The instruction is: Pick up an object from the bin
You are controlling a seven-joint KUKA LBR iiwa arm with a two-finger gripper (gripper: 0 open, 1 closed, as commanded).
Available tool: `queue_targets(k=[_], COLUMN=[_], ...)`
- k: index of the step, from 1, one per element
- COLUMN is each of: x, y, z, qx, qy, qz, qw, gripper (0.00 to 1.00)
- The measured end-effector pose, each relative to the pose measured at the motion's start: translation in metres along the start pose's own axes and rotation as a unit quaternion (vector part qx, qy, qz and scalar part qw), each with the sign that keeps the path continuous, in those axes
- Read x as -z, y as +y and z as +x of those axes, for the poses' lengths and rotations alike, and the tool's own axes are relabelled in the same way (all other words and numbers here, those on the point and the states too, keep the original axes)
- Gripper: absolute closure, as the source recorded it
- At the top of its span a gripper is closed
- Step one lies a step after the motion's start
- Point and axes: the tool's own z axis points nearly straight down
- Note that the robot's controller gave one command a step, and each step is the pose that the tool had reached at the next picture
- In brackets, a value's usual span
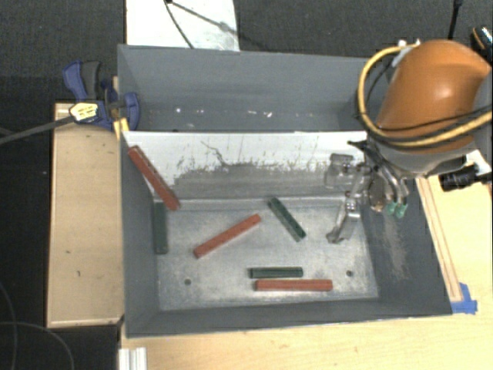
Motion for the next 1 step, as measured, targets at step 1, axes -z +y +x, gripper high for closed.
queue_targets(k=[1], x=[-0.1736], y=[0.0181], z=[0.0229], qx=[0.052], qy=[0.0044], qz=[0.000], qw=[0.9987], gripper=[0.00])
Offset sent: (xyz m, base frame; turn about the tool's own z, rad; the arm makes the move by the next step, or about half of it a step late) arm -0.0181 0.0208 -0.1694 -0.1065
